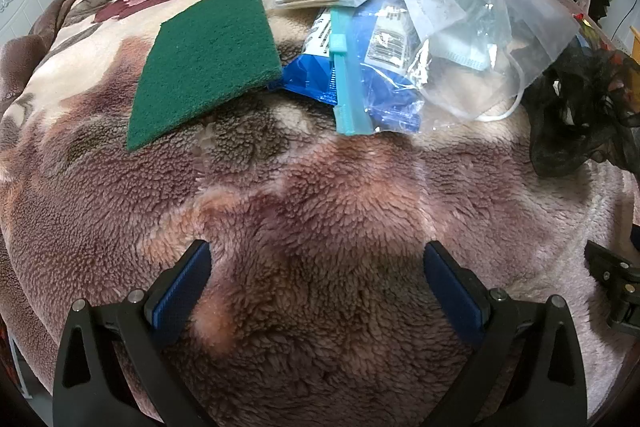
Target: Organize soft objects
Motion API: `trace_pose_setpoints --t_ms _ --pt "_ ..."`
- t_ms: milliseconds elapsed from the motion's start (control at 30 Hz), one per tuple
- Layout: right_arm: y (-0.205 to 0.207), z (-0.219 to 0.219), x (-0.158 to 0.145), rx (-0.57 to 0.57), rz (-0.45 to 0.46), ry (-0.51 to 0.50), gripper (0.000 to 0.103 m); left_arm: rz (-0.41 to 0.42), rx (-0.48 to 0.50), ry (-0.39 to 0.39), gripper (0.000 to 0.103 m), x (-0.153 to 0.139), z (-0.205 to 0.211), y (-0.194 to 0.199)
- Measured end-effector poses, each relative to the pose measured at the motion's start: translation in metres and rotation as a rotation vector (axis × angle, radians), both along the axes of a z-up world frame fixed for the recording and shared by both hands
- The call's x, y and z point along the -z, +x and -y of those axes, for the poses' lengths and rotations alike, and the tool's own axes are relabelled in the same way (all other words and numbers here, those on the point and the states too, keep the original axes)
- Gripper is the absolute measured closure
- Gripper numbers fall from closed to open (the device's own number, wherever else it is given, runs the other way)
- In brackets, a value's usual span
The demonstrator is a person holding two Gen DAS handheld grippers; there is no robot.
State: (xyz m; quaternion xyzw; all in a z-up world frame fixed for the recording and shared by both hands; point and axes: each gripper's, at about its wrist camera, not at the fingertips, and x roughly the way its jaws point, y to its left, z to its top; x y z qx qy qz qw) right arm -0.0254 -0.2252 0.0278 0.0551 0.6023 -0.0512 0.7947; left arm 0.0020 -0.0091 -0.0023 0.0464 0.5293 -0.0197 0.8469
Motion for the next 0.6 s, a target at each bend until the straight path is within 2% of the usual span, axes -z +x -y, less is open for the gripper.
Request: trace_pose_setpoints --t_ms 600 --pt "0.0002 0.0002 0.0003 0.000 0.000 0.001 0.000 0.002 0.001 0.003 0.000 0.0003 0.0008 -0.0009"
